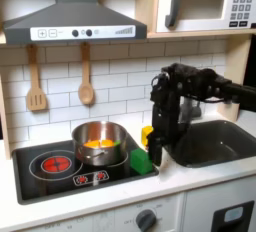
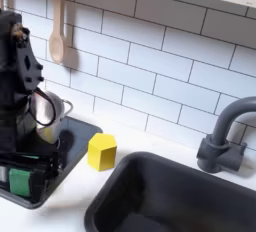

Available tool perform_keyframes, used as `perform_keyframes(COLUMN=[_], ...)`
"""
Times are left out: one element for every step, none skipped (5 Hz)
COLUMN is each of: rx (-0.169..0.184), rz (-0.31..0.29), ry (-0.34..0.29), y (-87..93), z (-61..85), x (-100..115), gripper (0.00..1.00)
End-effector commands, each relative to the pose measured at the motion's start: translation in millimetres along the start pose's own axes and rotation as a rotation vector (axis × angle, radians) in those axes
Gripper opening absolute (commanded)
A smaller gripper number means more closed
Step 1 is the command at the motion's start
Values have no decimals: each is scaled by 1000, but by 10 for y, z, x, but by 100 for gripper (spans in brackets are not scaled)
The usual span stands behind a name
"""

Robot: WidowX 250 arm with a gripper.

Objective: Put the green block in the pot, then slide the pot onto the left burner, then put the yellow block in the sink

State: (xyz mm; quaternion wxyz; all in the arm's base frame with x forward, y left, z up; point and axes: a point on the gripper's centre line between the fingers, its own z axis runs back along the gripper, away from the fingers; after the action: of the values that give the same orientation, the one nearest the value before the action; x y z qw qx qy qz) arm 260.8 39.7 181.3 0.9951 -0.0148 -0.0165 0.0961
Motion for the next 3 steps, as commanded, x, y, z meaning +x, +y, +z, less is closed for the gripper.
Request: perform_keyframes(rx=[27,26,31], rz=[-2,18,13], ry=[24,18,12], y=[122,167,176], z=[-166,-141,-125], x=[113,143,168], gripper=[100,100,100])
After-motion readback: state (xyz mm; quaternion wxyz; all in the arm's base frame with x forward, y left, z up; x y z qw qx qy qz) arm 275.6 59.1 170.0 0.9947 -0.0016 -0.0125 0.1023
